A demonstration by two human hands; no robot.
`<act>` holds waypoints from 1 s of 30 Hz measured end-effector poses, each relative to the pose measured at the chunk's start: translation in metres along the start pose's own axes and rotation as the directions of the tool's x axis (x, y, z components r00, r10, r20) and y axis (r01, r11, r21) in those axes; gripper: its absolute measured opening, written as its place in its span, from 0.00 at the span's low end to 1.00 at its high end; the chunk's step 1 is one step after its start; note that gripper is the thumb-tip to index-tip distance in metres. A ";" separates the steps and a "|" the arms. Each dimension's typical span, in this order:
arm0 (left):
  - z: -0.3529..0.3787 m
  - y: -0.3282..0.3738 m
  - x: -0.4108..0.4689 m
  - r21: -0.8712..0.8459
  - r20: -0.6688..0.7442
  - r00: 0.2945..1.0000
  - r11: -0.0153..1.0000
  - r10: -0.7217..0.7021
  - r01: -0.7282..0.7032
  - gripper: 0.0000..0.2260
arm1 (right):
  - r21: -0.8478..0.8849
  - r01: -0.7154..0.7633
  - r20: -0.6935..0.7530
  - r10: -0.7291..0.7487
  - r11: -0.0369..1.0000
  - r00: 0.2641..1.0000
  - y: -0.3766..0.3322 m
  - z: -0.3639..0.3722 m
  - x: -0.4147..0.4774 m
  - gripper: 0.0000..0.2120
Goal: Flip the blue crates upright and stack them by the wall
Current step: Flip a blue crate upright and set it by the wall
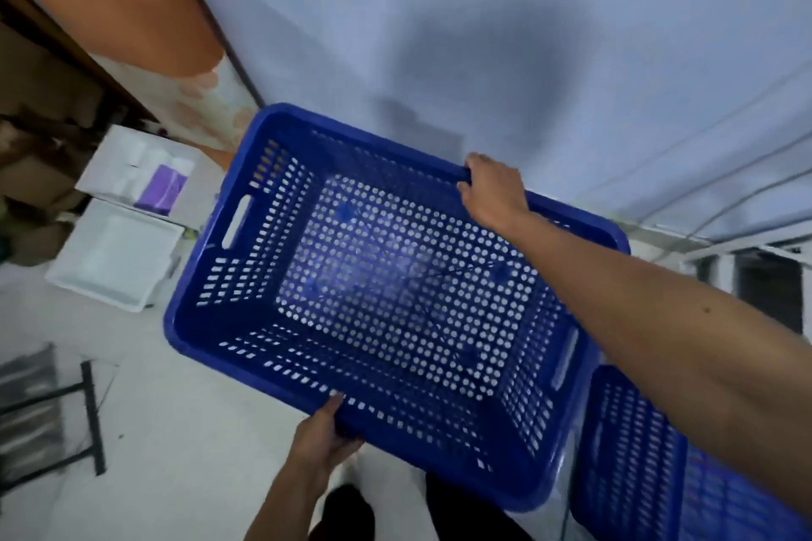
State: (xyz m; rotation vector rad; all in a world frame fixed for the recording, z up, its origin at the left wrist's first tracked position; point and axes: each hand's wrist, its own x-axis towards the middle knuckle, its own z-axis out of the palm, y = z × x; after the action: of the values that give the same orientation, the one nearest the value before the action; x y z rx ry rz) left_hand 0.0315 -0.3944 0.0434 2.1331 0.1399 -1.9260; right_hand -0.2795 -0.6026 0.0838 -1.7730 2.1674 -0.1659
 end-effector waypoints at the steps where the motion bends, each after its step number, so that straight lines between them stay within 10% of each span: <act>1: 0.008 0.006 0.012 -0.028 0.016 1.000 1.000 -0.005 0.005 0.17 | -0.029 0.033 0.001 -0.033 0.999 0.999 -0.001 0.008 0.018 0.07; 9: 0.050 0.059 0.106 -0.164 0.117 0.992 0.984 -0.054 0.072 0.14 | -0.293 0.109 -0.013 -0.117 0.950 0.993 -0.004 0.067 0.121 0.13; 30: 0.116 0.088 0.202 -0.060 0.061 0.989 0.989 -0.132 0.136 0.12 | -0.349 0.021 0.071 0.004 0.937 0.997 0.077 0.160 0.196 0.14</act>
State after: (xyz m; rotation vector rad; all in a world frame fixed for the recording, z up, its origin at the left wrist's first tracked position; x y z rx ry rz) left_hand -0.0351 -0.5293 -0.1549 2.0741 0.3372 -2.0250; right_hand -0.3317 -0.7563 -0.1243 -1.9368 2.2450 0.2964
